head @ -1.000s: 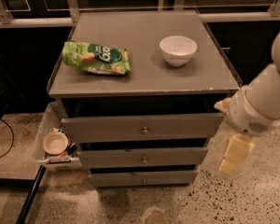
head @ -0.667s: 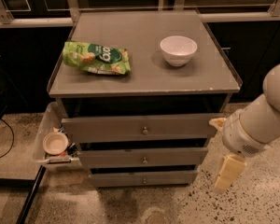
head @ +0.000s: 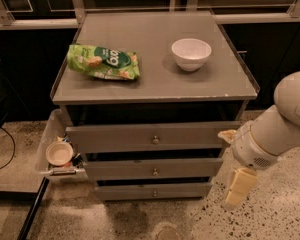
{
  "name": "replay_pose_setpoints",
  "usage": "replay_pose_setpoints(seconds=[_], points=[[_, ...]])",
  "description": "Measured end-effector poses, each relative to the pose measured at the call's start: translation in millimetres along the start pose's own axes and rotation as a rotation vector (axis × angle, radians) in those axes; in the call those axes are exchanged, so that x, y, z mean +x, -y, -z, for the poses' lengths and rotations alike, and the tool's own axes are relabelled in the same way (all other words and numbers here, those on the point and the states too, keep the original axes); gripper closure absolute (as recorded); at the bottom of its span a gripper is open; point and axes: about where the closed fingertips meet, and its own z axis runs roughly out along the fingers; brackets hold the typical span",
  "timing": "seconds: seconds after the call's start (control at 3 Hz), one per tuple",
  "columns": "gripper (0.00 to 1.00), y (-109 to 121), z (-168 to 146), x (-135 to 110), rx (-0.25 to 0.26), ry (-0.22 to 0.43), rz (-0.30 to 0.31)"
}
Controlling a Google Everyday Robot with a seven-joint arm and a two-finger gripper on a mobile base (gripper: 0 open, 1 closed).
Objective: Open bottom drawer
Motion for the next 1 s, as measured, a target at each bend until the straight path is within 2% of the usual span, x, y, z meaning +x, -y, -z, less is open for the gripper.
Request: replay_pose_setpoints(seconds=[0.33, 0.67, 1.0], points=[[0.00, -2, -51, 14, -0.062, 0.068, 0.014], [0.00, 10, -106, 32, -0.055, 0.162, 0.081], [0.00, 25, -144, 49, -0.007, 0.200, 0.184]])
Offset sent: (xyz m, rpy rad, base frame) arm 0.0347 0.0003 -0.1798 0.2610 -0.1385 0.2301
